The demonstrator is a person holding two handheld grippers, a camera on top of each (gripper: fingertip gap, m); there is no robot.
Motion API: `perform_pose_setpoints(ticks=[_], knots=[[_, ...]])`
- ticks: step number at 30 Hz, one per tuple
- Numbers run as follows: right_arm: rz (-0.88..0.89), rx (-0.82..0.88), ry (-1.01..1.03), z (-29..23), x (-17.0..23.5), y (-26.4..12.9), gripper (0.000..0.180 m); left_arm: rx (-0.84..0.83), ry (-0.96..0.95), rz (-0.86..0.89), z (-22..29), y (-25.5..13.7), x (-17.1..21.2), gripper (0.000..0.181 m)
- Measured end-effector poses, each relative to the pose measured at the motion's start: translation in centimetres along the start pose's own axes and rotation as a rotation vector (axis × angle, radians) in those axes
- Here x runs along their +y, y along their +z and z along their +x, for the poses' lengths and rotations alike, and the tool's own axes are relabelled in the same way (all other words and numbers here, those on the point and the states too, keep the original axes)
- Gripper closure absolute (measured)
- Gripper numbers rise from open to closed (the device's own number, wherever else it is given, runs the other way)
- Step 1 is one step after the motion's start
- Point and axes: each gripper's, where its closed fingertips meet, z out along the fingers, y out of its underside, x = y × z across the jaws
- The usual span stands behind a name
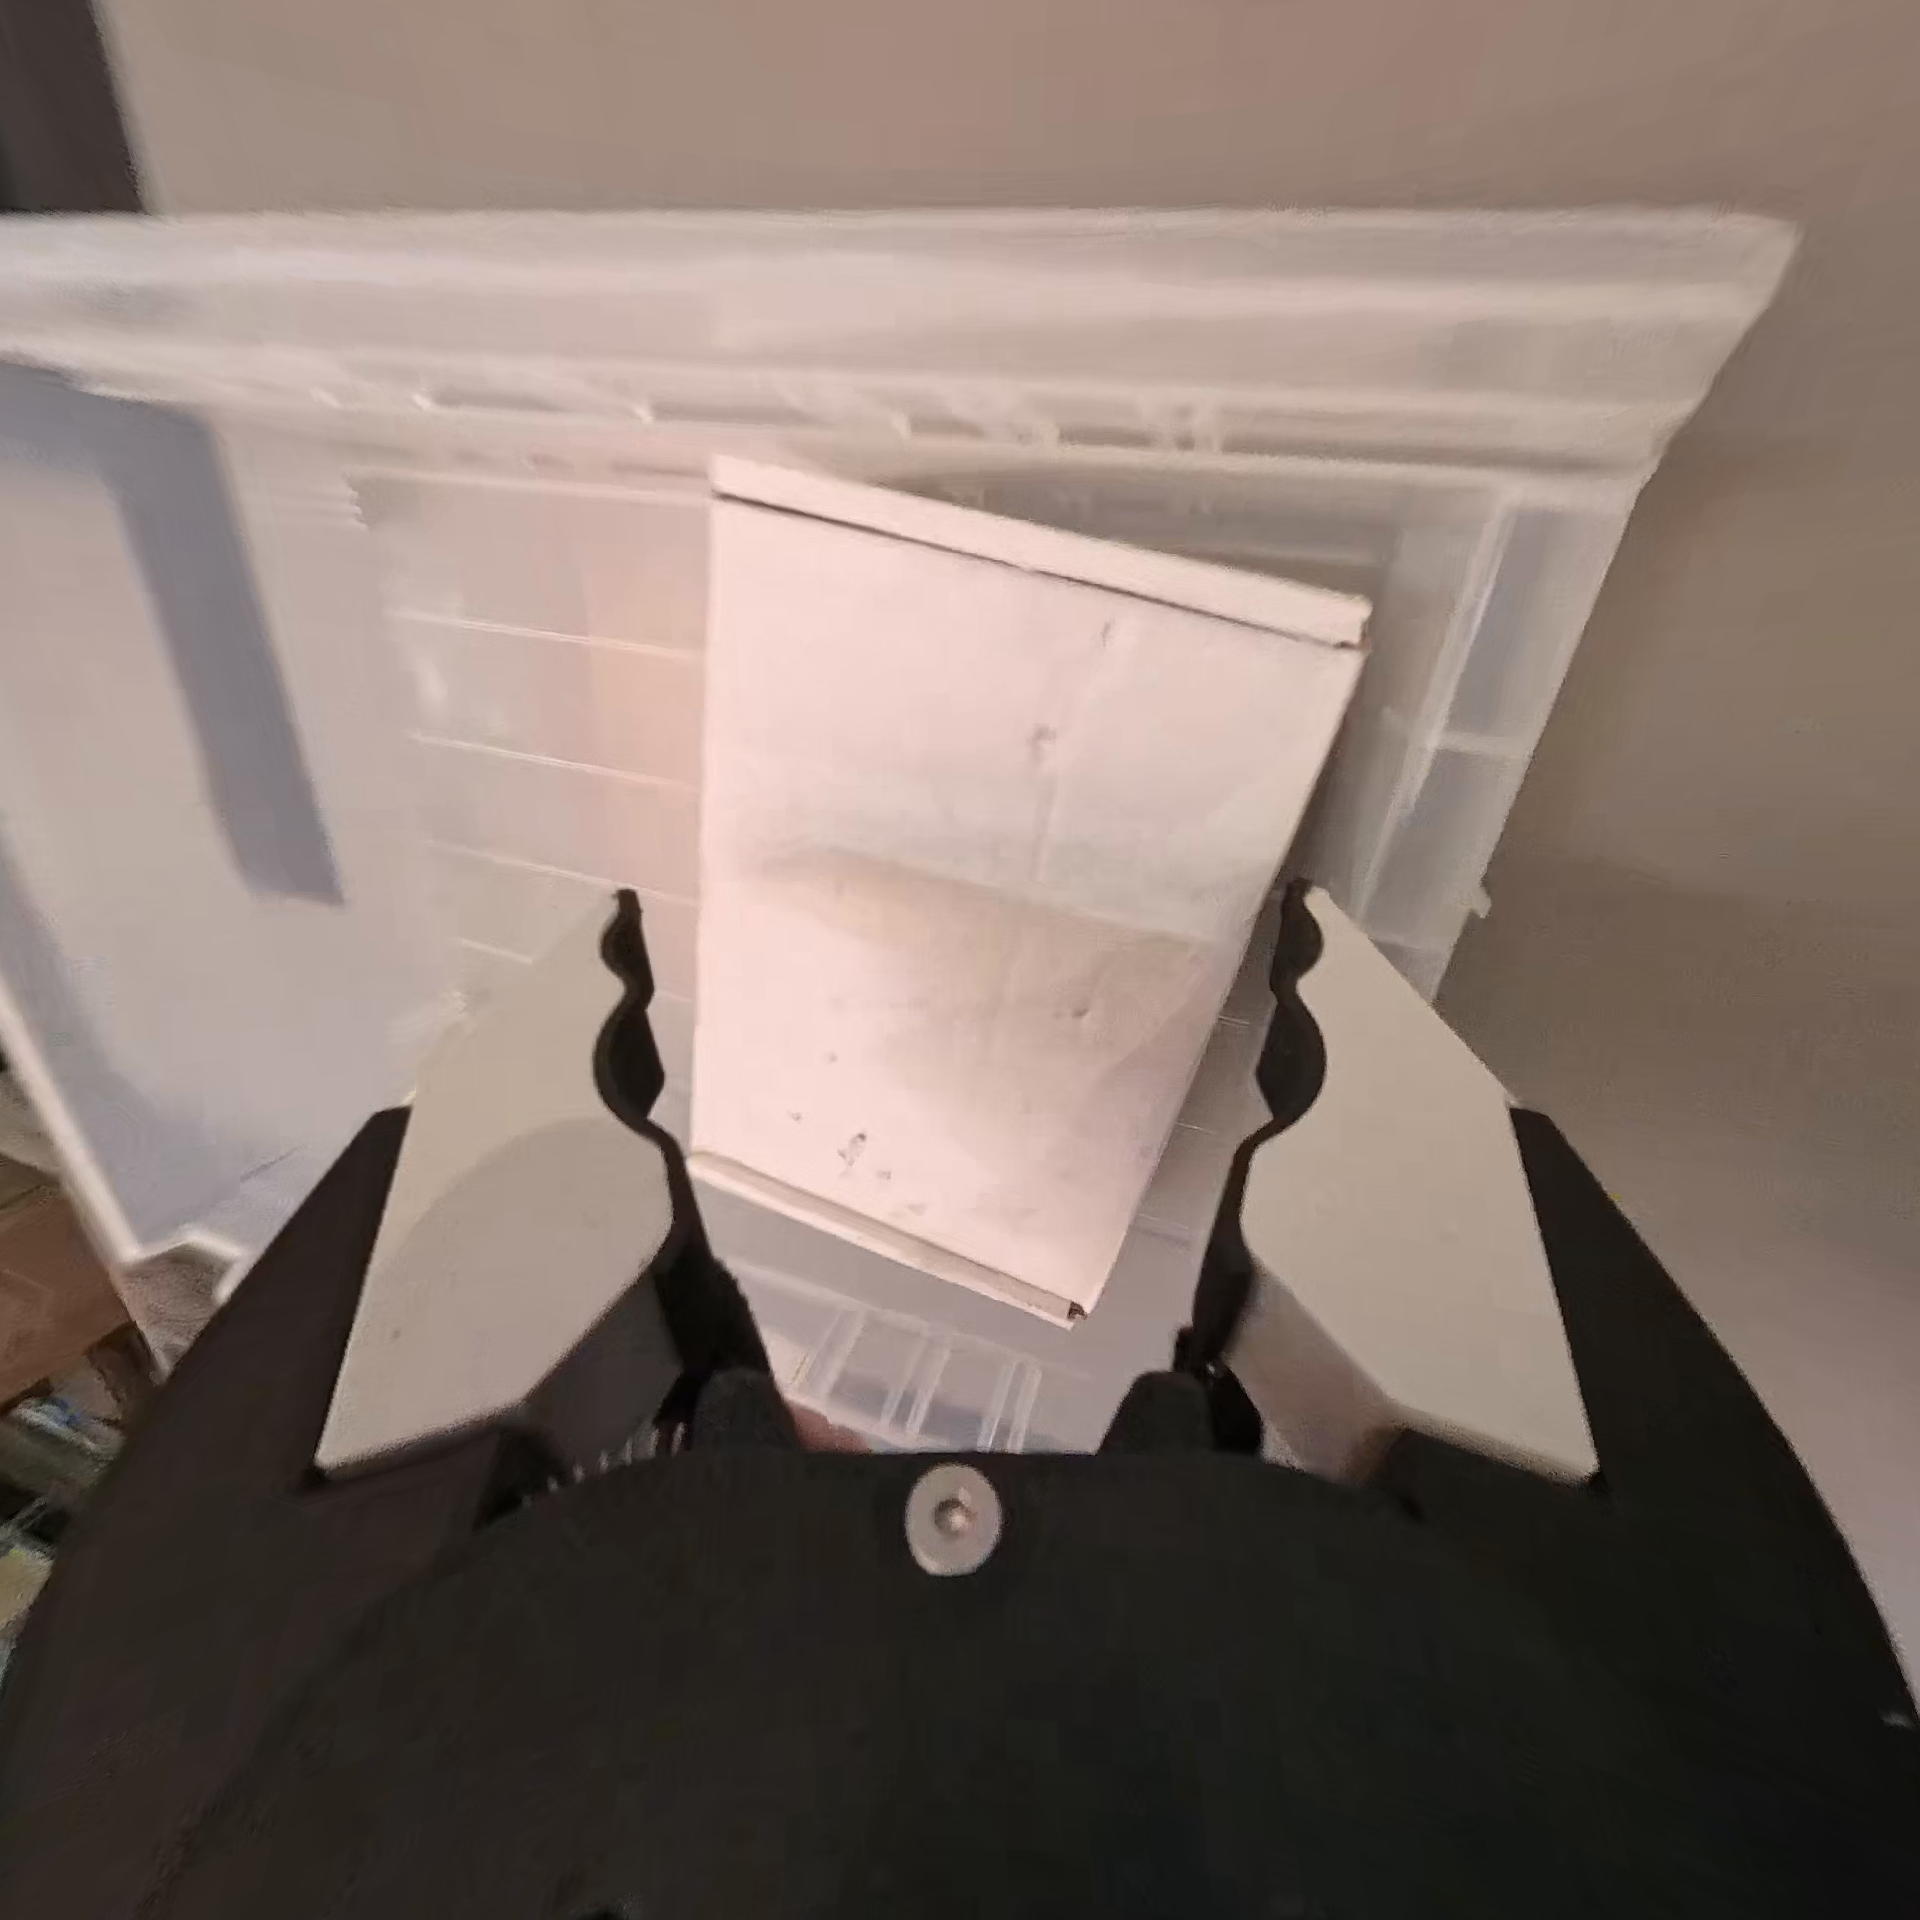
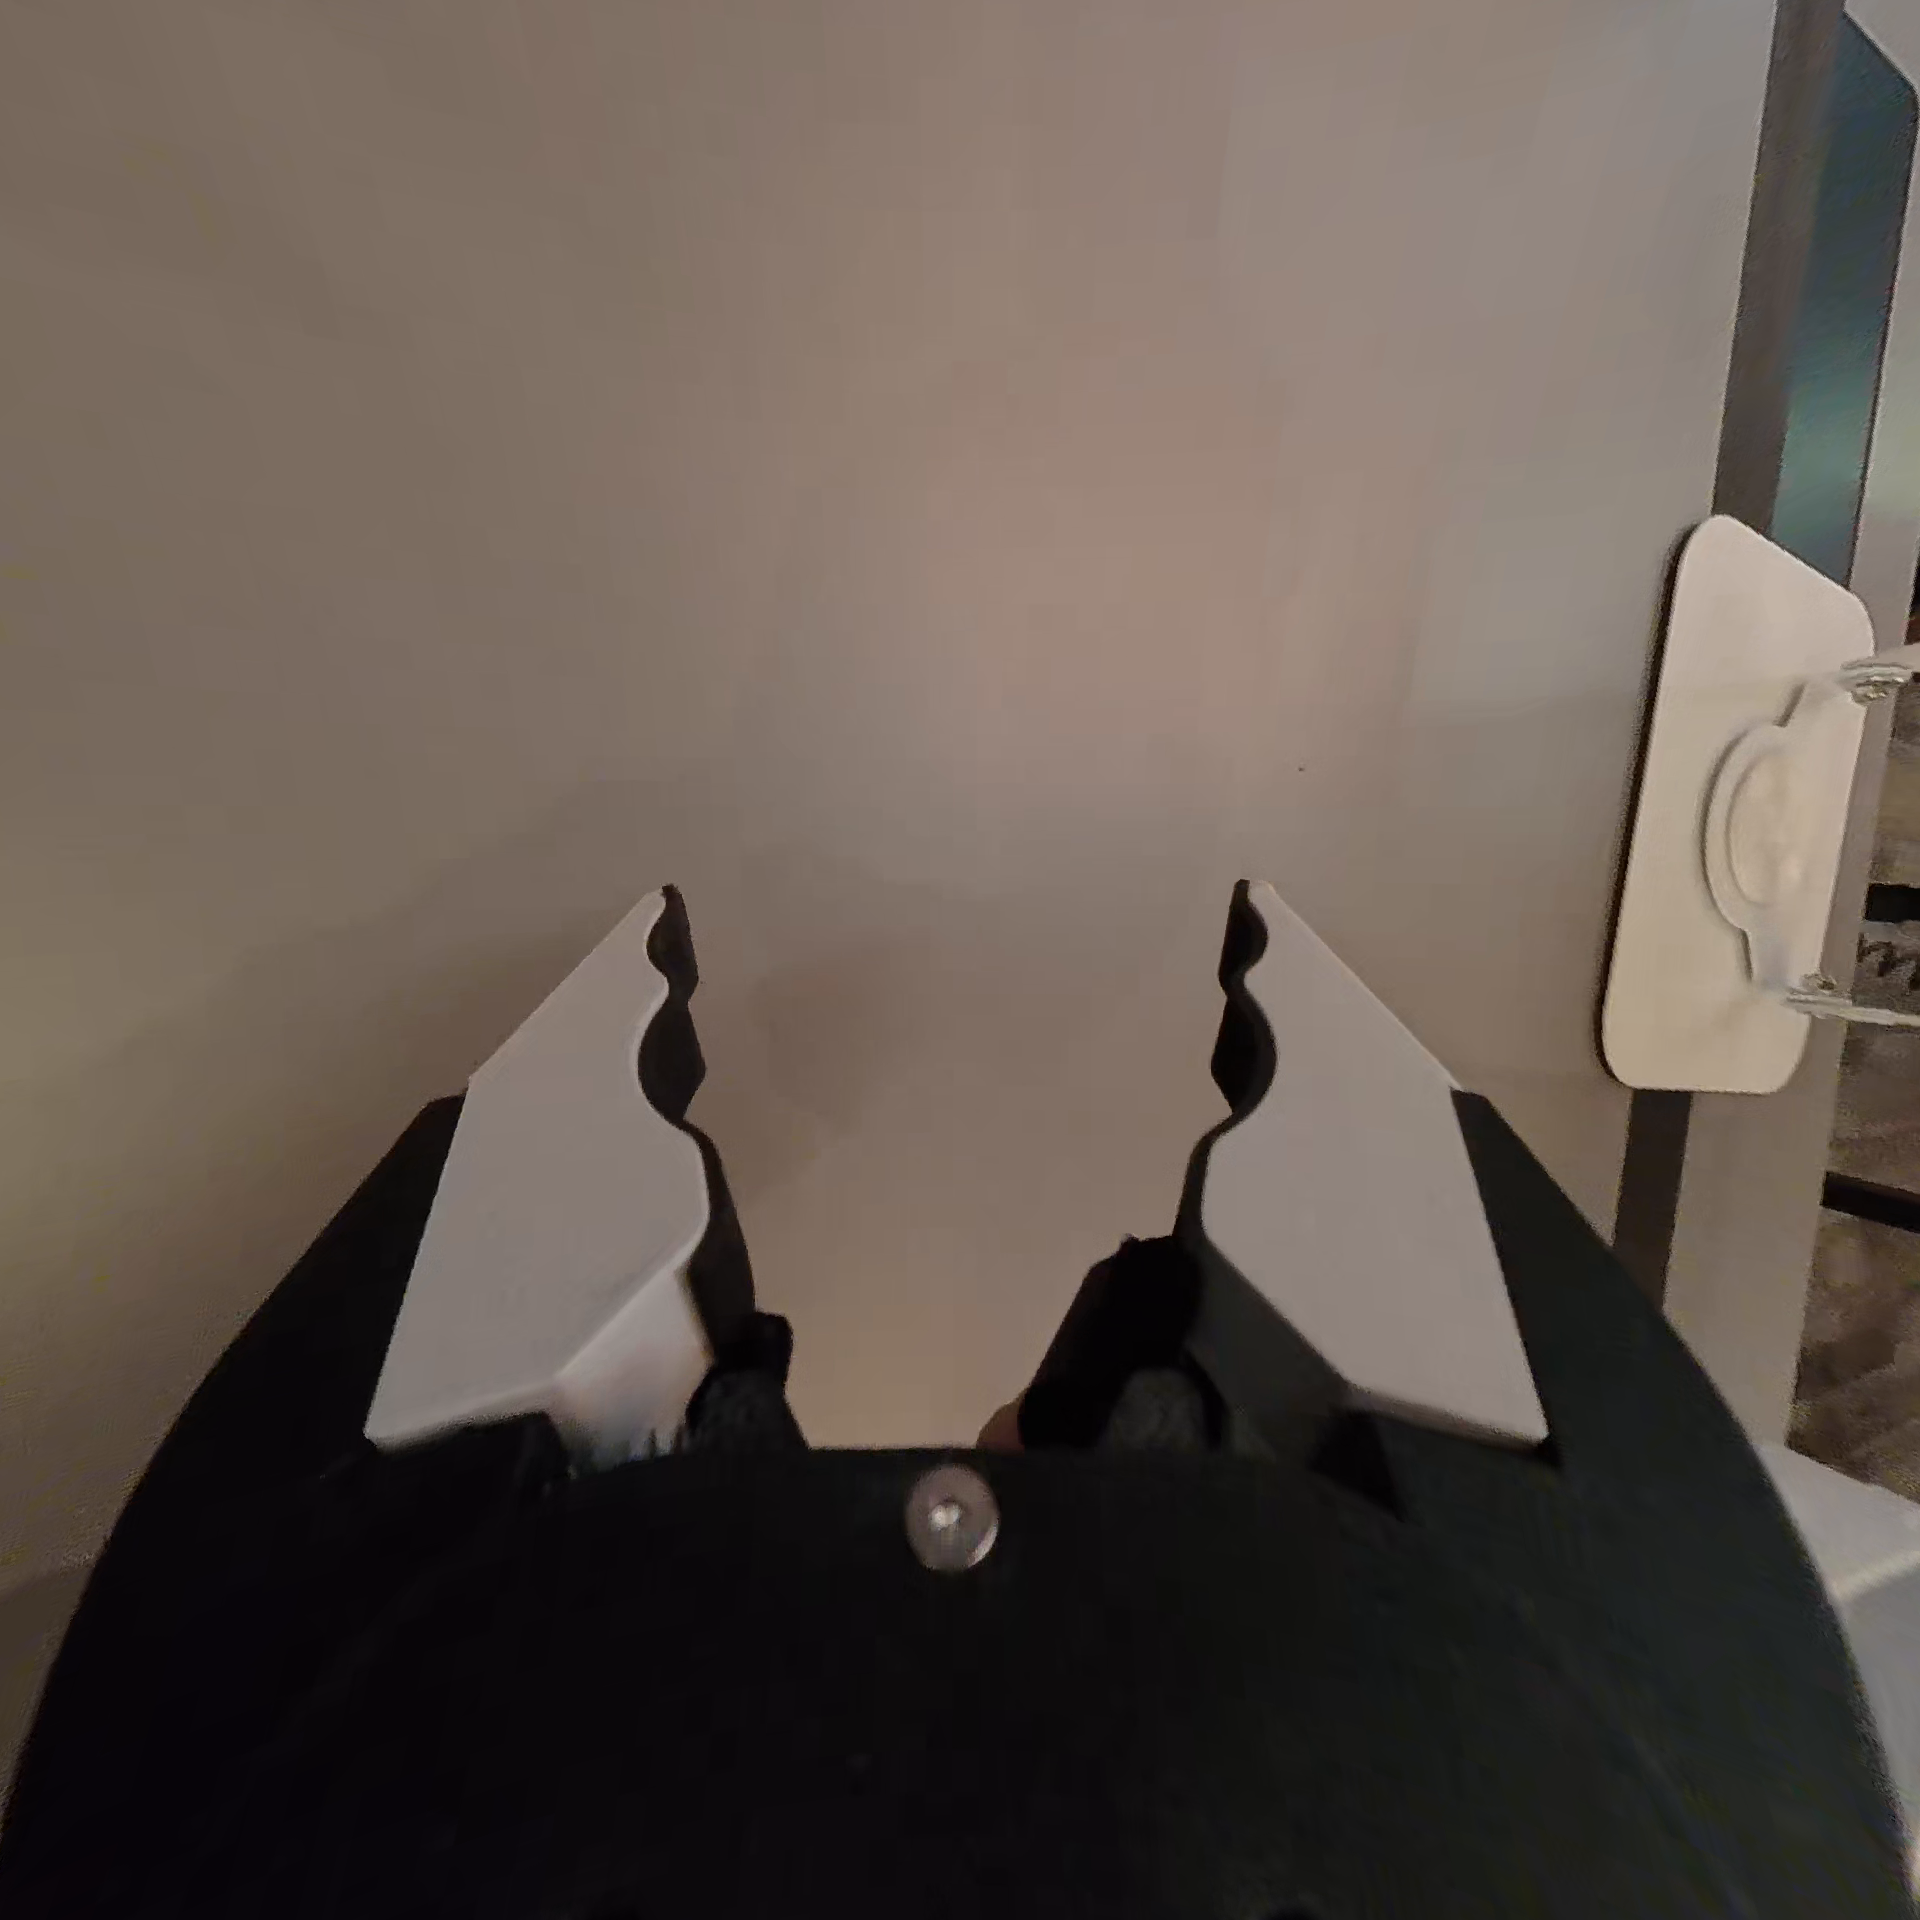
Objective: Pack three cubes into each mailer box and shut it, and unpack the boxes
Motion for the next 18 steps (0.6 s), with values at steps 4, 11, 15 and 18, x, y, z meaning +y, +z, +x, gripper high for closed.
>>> perform_pose_setpoints(ticks=[4, 11, 15, 18], knots=[[0.020, -0.015, 0.010, -0.5, -0.4, 0.9, 0.081, 0.084, 0.000, -0.034, 0.3, 1.9, 0.8, 0.061], [0.041, -0.032, 0.040, -0.9, -0.2, 2.4, 0.083, 0.210, -0.082, -0.085, 0.3, 3.9, 1.9, 0.047], [0.054, -0.029, 0.048, -0.9, -0.1, 2.7, 0.085, 0.226, -0.102, -0.100, 0.3, 3.8, 2.3, 0.048], [0.064, -0.033, 0.056, -1.1, 0.1, 2.9, 0.086, 0.242, -0.141, -0.119, -0.1, 3.4, 2.9, 0.048]])
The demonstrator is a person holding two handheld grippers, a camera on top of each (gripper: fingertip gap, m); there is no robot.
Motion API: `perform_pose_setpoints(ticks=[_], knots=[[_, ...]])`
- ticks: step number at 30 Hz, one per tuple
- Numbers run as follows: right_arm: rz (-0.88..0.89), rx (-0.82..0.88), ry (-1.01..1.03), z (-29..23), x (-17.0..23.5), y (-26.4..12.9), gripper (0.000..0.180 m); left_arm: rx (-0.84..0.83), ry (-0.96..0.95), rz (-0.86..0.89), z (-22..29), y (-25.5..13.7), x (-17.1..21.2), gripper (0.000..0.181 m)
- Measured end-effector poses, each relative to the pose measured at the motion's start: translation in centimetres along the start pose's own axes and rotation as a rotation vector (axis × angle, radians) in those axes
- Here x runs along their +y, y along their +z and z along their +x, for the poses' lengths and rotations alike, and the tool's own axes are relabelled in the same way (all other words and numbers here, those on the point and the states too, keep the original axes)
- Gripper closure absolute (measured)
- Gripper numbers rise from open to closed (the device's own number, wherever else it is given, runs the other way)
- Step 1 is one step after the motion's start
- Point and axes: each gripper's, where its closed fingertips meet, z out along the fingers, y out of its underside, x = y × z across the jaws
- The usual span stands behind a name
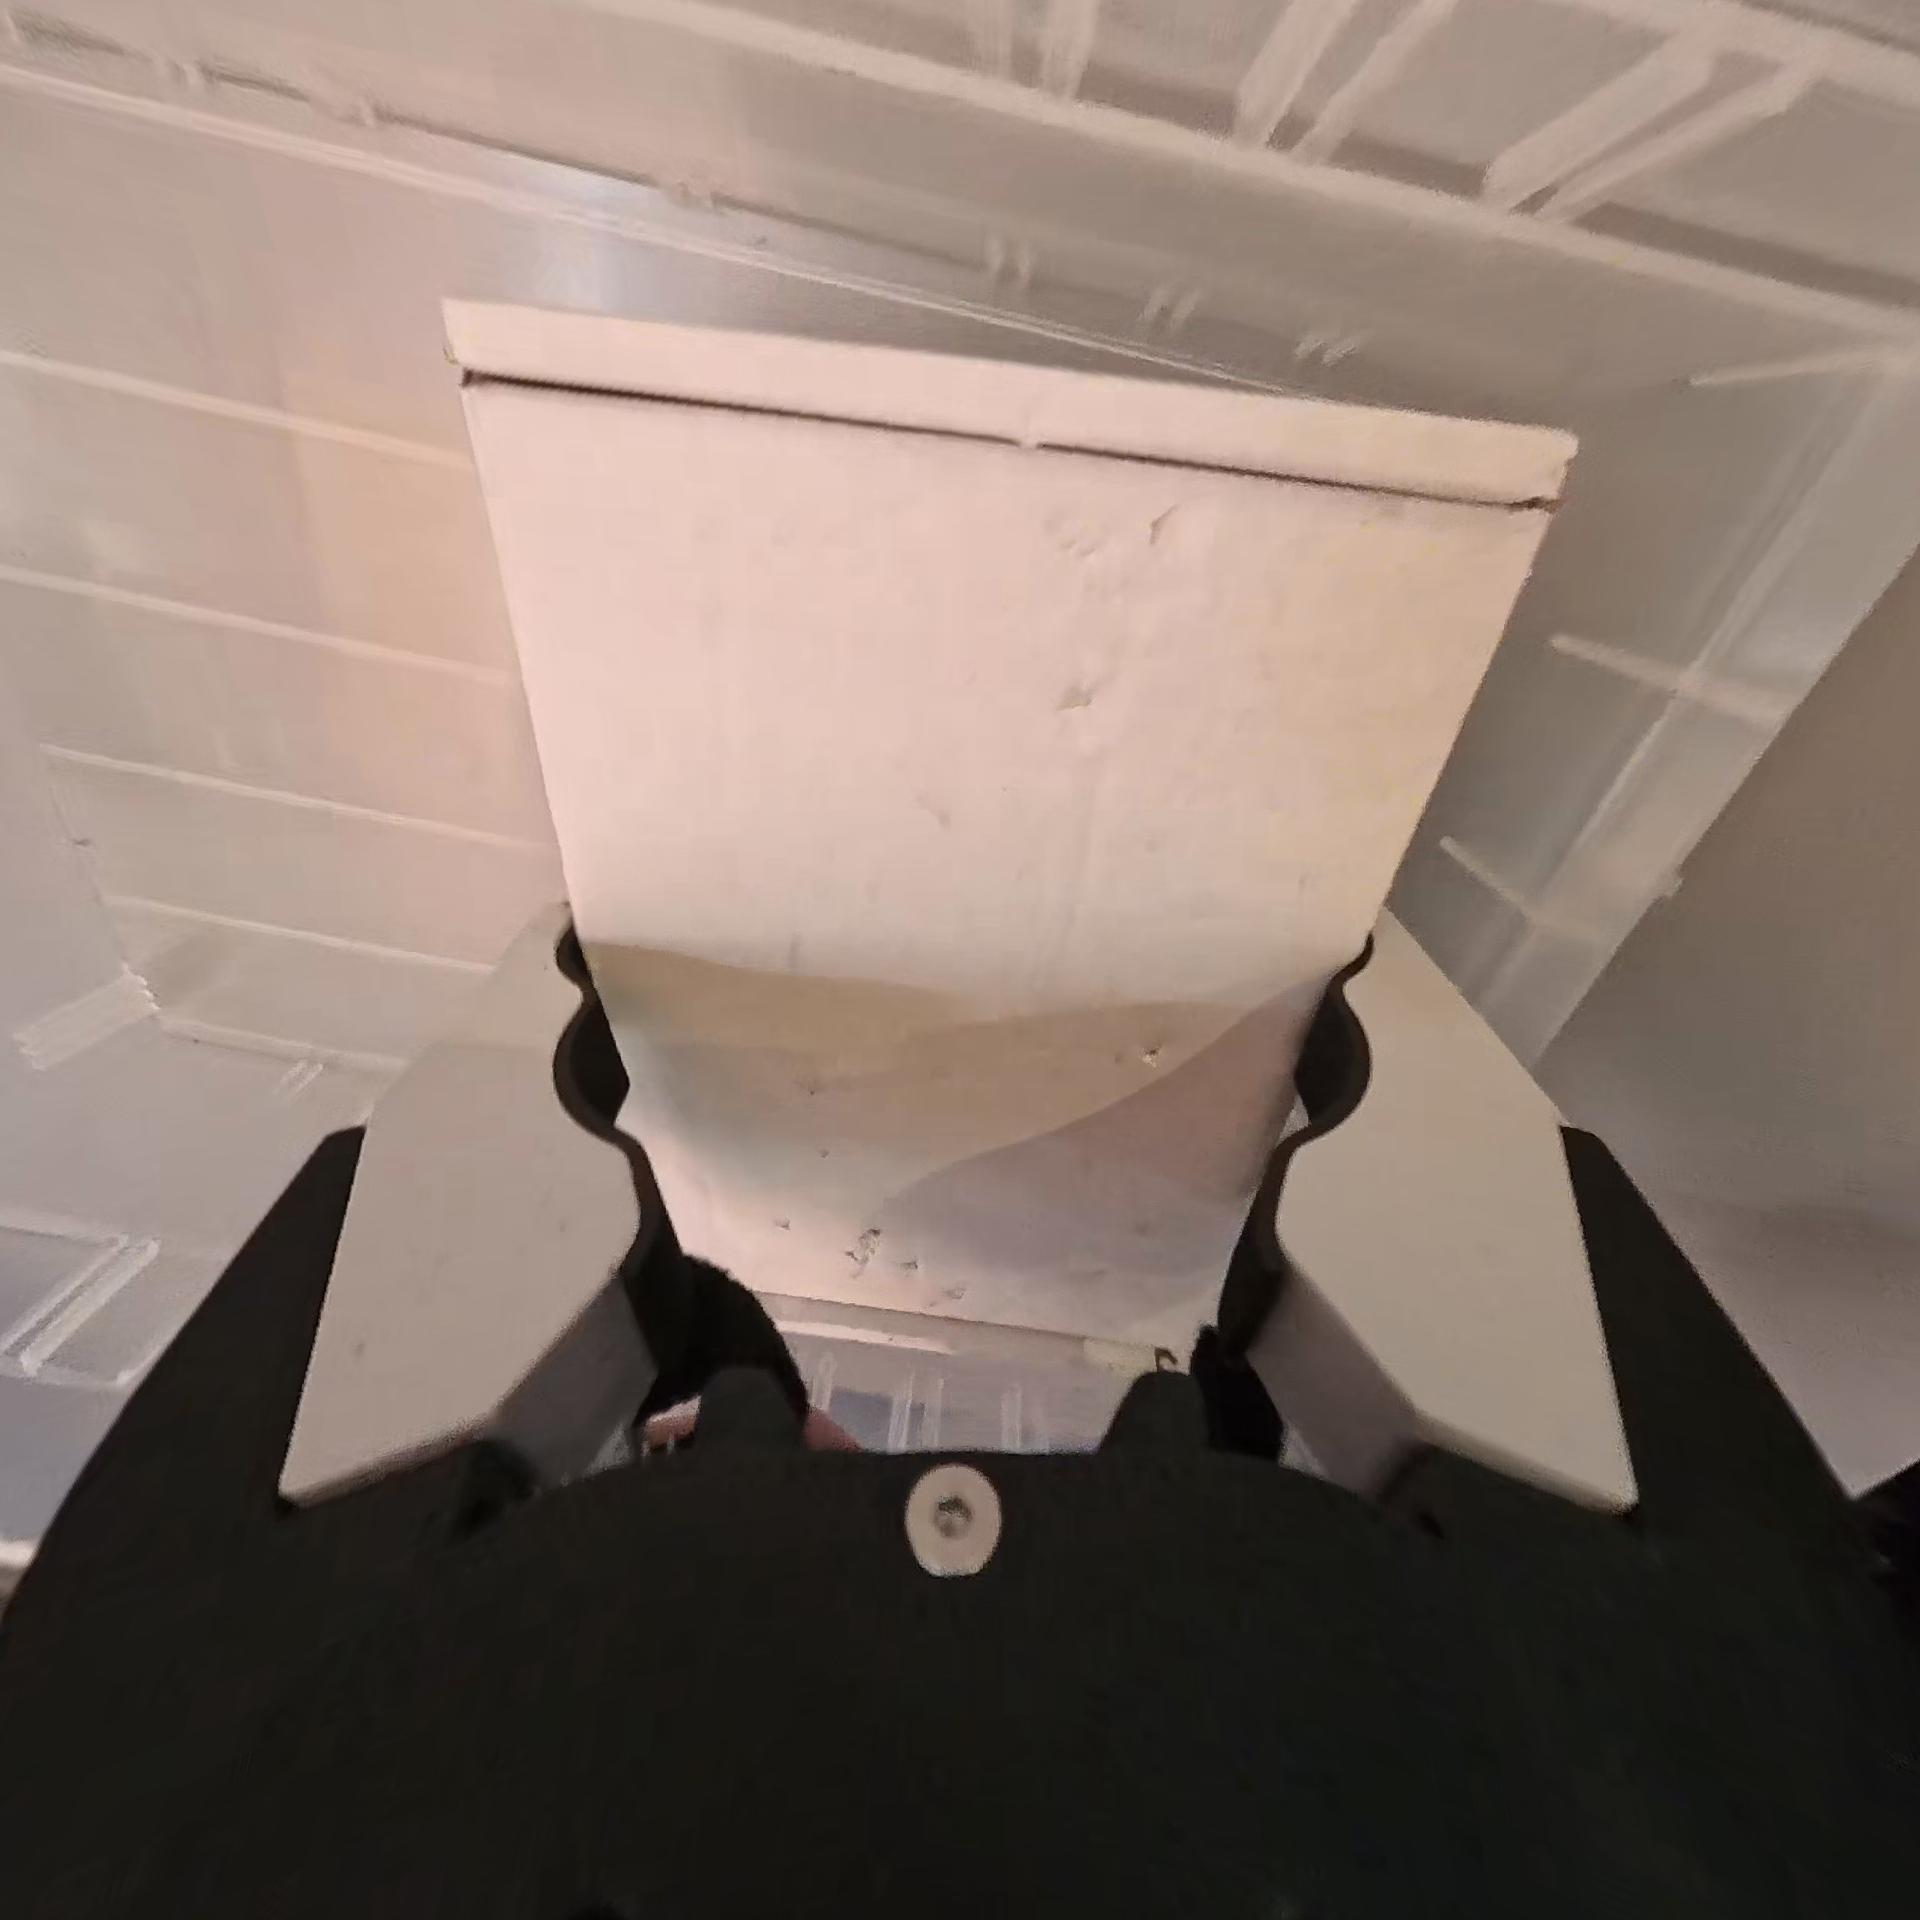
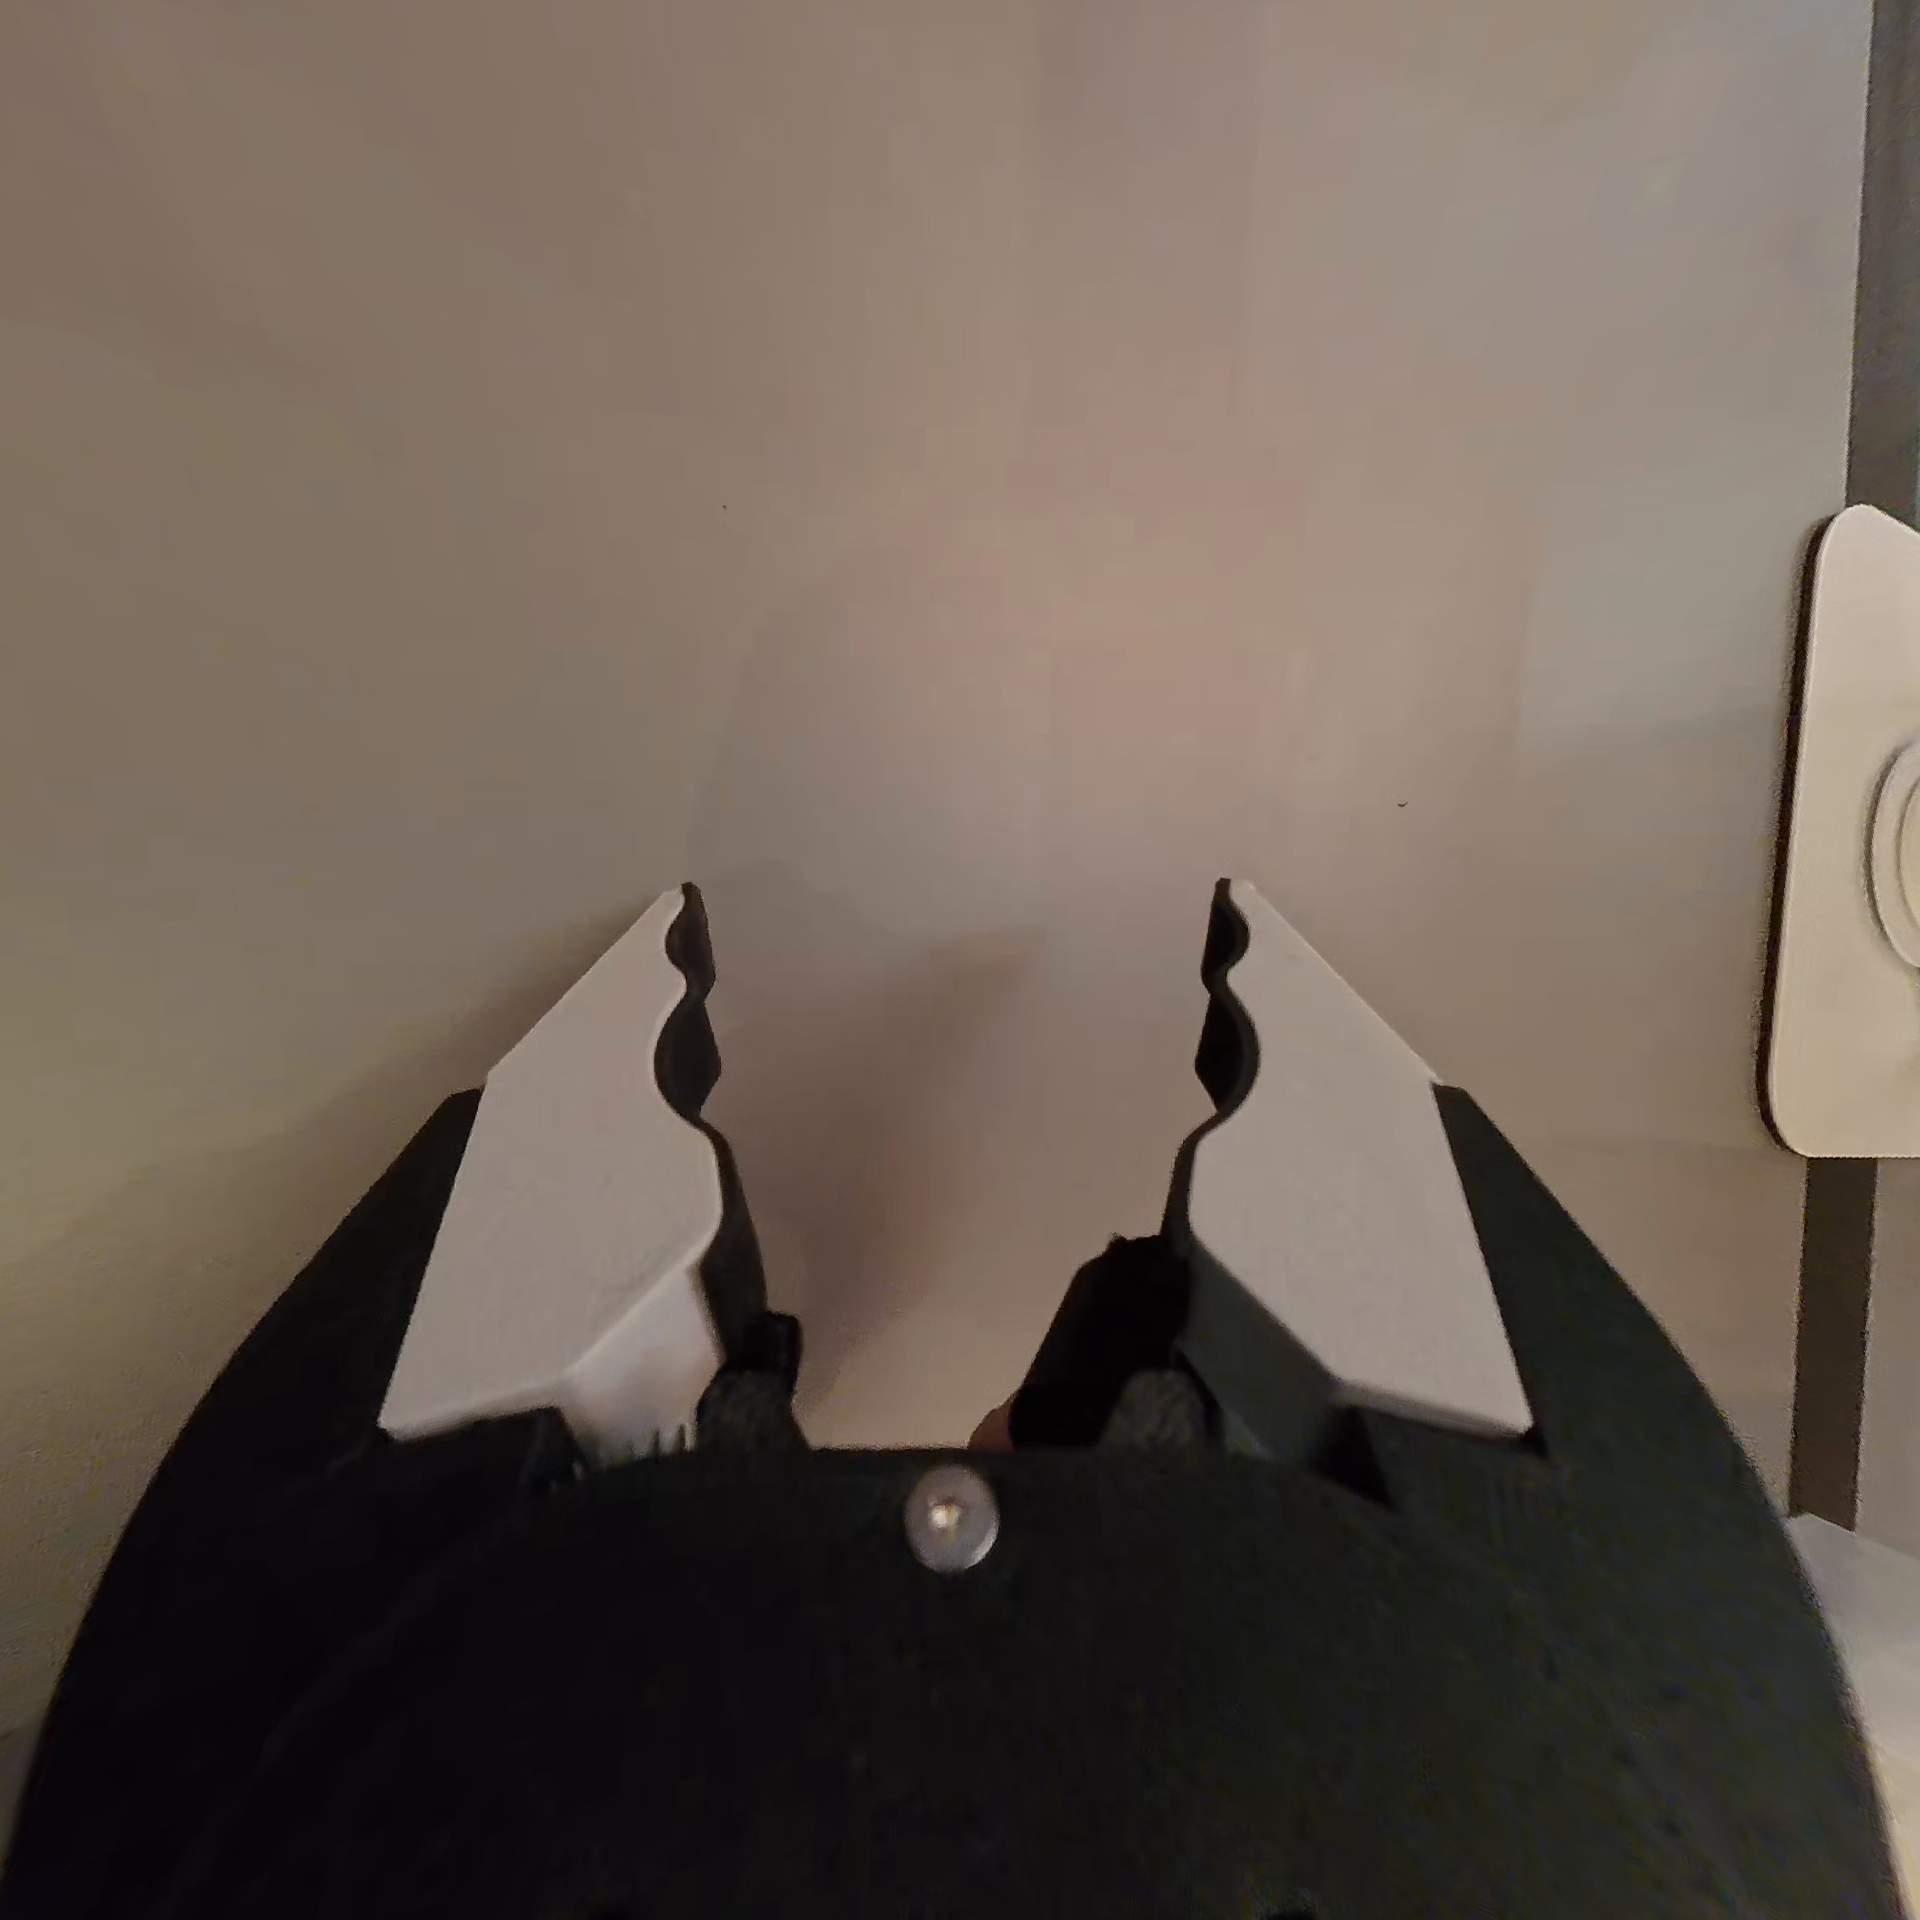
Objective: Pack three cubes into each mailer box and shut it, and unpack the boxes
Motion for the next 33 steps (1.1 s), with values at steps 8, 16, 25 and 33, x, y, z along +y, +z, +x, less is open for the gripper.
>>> perform_pose_setpoints(ticks=[8, 16, 25, 33], knots=[[0.037, 0.060, -0.016, 0.7, -0.4, 0.1, 0.087, -0.074, -0.082, 0.116, -2.3, -5.3, -0.3, 0.049], [0.144, 0.439, -0.153, 5.1, -4.3, -3.2, 0.096, -0.087, 0.046, 0.258, 0.3, -14.6, -8.5, 0.049], [0.307, 0.684, -0.289, 5.2, -9.5, -4.8, 0.090, 0.209, 0.324, 0.194, 10.1, -10.0, -25.0, 0.049], [0.290, 0.686, -0.377, 4.6, -7.6, -3.8, 0.108, 0.382, 0.443, 0.120, 16.3, -4.5, -32.5, 0.049]])
